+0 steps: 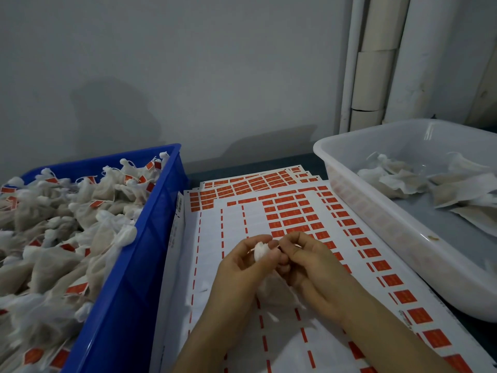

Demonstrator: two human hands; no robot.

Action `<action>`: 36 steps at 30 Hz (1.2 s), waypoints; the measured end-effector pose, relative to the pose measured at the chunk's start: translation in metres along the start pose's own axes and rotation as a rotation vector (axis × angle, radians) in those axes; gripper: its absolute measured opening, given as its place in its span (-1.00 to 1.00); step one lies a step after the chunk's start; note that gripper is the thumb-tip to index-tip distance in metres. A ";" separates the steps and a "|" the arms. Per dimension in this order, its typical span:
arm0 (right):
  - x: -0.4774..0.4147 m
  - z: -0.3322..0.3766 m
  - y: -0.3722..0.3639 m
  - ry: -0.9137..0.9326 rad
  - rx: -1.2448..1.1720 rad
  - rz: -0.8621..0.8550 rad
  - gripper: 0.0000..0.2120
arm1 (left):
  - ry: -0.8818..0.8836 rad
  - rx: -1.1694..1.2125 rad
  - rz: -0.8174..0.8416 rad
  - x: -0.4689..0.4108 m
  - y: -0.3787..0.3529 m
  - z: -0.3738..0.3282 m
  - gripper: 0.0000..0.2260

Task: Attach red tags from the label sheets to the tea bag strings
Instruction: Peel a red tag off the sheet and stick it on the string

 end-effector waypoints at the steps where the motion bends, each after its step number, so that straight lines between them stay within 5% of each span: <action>1: 0.000 -0.001 0.001 0.000 -0.018 -0.003 -0.87 | -0.034 -0.030 -0.002 0.002 -0.001 -0.001 -0.65; 15: -0.001 0.001 -0.002 0.034 -0.127 -0.067 -0.87 | -0.144 -0.233 -0.074 0.004 -0.005 0.001 -0.70; 21: -0.002 0.010 -0.004 0.074 -0.175 0.010 -0.78 | -0.197 -0.270 -0.167 0.002 0.002 0.000 -0.98; 29: -0.005 0.019 0.007 0.074 -0.197 -0.043 -0.76 | -0.278 -0.256 -0.192 0.002 0.002 -0.002 -0.92; 36: 0.000 0.020 0.010 0.160 0.006 -0.105 -0.83 | -0.169 -0.379 -0.044 0.002 0.001 0.002 -0.85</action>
Point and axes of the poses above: each hand's wrist, its own x-axis away from the middle knuckle, its own y-axis out of the back of the hand, z = x × y, the point moved 2 cm from there along -x, towards the middle knuckle, and after that the axes turned 10 degrees about -y, right-handed, at the moved point
